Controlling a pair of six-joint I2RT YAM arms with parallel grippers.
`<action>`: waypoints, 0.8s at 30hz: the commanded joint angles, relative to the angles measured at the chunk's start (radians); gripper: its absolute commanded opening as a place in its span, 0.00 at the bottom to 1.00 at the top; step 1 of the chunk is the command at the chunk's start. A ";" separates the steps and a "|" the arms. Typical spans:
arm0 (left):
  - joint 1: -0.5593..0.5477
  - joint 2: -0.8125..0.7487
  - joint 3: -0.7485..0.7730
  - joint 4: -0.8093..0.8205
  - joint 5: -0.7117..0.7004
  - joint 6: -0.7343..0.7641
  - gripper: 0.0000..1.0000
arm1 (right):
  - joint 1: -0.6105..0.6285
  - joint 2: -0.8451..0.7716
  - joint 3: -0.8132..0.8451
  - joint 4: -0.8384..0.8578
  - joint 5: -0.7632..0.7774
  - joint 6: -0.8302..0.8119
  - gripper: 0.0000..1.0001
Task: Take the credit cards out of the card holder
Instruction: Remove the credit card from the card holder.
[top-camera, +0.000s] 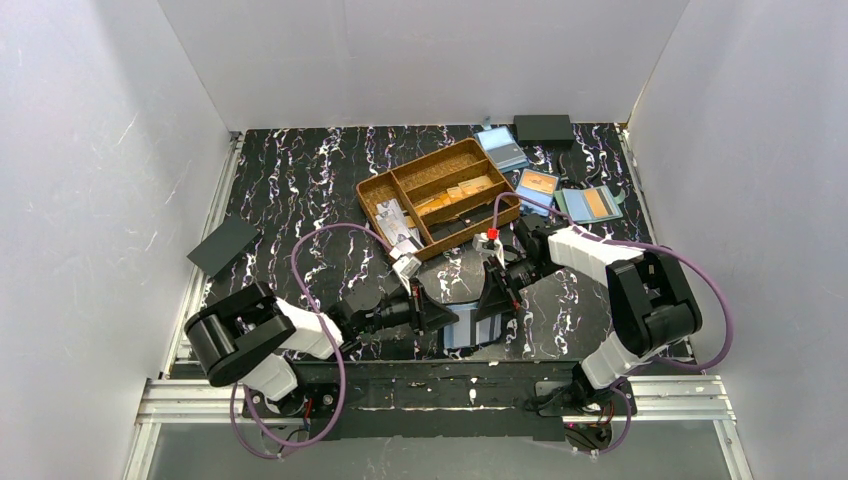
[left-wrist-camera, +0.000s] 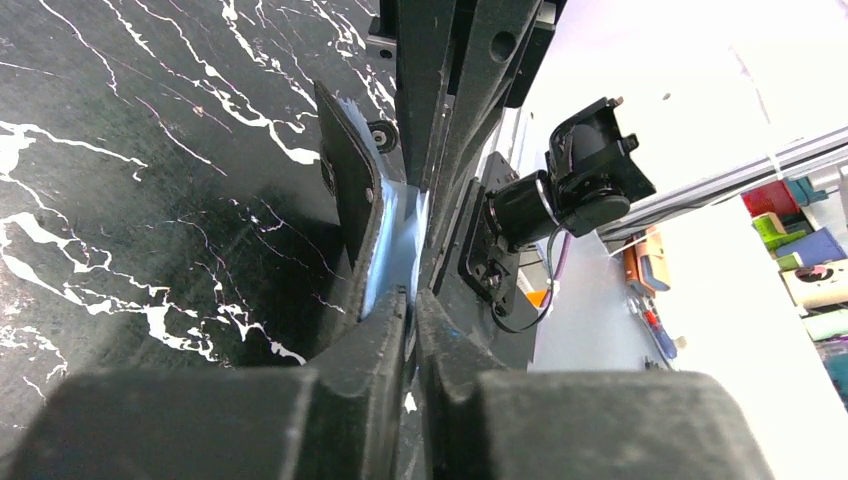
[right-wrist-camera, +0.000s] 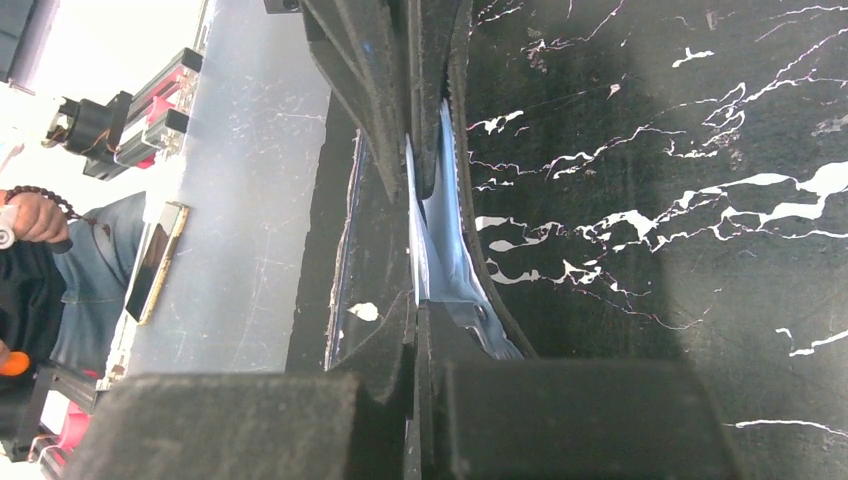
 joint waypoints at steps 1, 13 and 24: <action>0.019 0.028 0.006 0.081 0.076 -0.027 0.02 | 0.003 0.006 0.020 0.016 -0.003 0.024 0.01; 0.065 0.022 -0.076 0.141 0.085 -0.050 0.00 | 0.002 0.024 0.016 0.040 0.020 0.058 0.01; 0.075 0.104 -0.100 0.136 0.062 -0.046 0.00 | 0.008 0.087 -0.001 0.117 0.062 0.146 0.01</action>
